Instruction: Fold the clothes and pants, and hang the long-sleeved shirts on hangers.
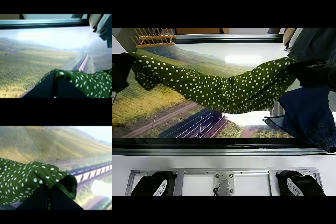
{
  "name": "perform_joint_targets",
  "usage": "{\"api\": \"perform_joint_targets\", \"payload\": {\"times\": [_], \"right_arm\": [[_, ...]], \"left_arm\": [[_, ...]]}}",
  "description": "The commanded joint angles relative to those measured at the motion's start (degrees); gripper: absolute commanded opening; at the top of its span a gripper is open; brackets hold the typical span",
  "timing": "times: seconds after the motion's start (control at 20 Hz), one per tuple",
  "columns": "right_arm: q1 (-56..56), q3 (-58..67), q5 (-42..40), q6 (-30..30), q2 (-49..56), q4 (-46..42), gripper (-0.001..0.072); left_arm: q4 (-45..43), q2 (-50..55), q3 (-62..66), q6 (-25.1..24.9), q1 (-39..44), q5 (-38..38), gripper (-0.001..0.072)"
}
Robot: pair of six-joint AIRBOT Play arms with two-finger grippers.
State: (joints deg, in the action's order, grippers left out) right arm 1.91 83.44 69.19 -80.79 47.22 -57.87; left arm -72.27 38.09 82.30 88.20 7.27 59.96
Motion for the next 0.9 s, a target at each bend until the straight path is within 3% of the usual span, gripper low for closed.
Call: {"api": "perform_joint_targets", "payload": {"times": [0.0,0.25,0.45,0.55,0.65,0.7,0.75,0.8,0.85], "right_arm": [[0.0,-0.3,9.7,-5.7,-2.1,-0.5,0.0010],[0.0,-7.5,12.4,-16.0,1.6,-1.6,0.0010],[0.1,-11.6,10.1,-15.6,12.7,-1.7,0.0010],[0.1,-11.6,3.2,-14.8,20.0,-1.6,0.0011],[0.1,-11.4,-6.6,-12.5,26.4,-1.4,0.0025],[0.0,-11.1,-10.8,-10.8,28.9,-1.0,0.0122],[-0.1,-10.6,-14.9,-10.4,31.0,-0.5,0.0370],[-0.2,-10.1,-18.2,-10.5,32.3,-0.2,0.0567],[-0.5,-9.3,-21.4,-10.5,32.9,-0.2,0.0627]], "left_arm": [[-0.3,-4.3,0.3,0.3,1.1,1.5,0.0002],[-0.4,6.8,0.3,0.3,1.1,5.9,0.0002],[-0.7,26.4,0.3,0.0,1.1,-3.1,0.0002],[0.1,37.0,2.3,0.0,1.1,-8.2,0.0002],[0.3,48.3,9.0,0.1,1.1,-7.8,0.0002],[0.5,52.8,12.7,0.4,1.1,-6.1,0.0004],[0.3,56.4,16.4,0.6,1.1,-3.9,0.0204],[0.3,59.3,19.8,1.4,0.9,-1.9,0.0573],[0.3,61.0,22.4,2.7,0.3,-0.2,0.0675]]}}
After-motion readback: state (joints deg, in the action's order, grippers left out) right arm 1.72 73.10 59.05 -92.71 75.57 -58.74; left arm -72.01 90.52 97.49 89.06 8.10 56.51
